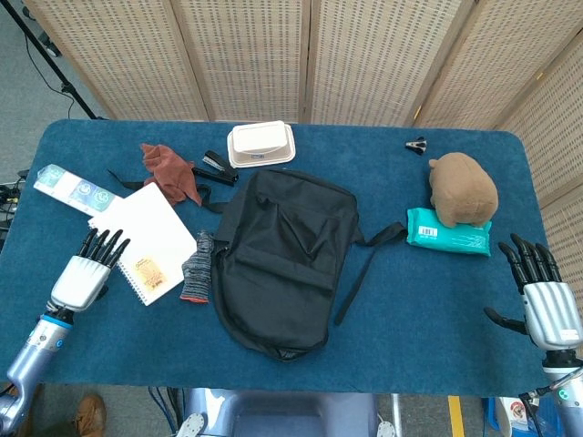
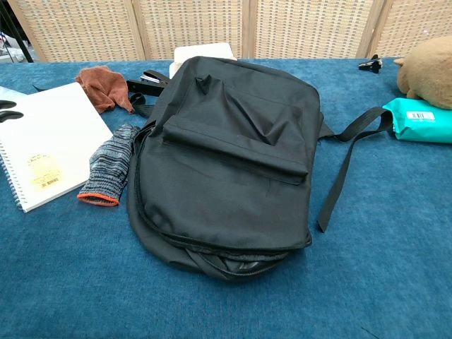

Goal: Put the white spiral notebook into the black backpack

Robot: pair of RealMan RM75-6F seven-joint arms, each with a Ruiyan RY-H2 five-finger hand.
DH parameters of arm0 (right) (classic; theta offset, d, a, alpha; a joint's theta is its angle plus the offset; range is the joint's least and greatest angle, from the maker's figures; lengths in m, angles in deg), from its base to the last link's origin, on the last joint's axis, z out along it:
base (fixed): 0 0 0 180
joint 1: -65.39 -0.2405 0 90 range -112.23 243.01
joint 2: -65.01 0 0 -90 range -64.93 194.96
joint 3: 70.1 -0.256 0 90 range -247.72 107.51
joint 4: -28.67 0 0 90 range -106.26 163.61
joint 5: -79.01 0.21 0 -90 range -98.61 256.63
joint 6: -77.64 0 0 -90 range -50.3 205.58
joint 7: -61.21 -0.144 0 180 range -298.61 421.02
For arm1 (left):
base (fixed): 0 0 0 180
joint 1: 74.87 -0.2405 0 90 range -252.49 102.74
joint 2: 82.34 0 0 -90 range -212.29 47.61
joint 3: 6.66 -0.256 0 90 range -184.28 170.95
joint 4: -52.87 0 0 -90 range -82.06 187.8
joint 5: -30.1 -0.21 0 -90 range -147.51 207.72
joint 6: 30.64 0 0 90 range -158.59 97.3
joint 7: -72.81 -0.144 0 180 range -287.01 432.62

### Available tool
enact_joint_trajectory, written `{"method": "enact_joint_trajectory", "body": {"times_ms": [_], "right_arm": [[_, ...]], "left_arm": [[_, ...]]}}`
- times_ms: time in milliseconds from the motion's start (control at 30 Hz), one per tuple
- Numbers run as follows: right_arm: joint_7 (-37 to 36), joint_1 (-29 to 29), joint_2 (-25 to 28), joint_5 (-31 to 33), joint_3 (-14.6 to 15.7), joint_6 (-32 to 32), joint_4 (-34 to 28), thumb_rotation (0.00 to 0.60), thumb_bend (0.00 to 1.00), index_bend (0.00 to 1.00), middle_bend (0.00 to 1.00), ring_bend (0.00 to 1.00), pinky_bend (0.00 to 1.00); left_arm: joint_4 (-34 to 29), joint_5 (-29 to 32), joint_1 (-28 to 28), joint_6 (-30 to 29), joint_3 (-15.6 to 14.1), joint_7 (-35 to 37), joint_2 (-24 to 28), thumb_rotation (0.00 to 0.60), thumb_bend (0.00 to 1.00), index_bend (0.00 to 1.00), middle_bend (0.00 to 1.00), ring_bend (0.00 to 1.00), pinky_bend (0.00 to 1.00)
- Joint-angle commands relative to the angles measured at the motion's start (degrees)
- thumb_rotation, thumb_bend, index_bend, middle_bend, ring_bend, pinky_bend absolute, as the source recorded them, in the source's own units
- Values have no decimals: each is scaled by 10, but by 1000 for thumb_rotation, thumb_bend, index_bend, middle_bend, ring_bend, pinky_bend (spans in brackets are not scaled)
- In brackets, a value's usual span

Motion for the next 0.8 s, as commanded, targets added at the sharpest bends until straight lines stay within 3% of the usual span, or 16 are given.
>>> {"method": "enact_joint_trajectory", "body": {"times_ms": [33,233,500,800], "right_arm": [[0,0,0,1,0,0,1,600,0,0,0,0,0],[-3,0,1,3,-1,-2,1,600,0,0,0,0,0],[-6,0,3,2,0,-1,0,600,0,0,0,0,0],[-10,2,7,1,0,1,-5,600,0,0,0,0,0]], "left_arm": [[34,4,13,6,-2,6,-27,600,108,0,0,0,0],[71,8,30,14,-4,5,-57,600,128,0,0,0,0],[95,8,43,19,-15,-16,-77,600,359,0,0,0,0],[120,17,47,13,-15,-29,-95,600,490,0,0,0,0]]}}
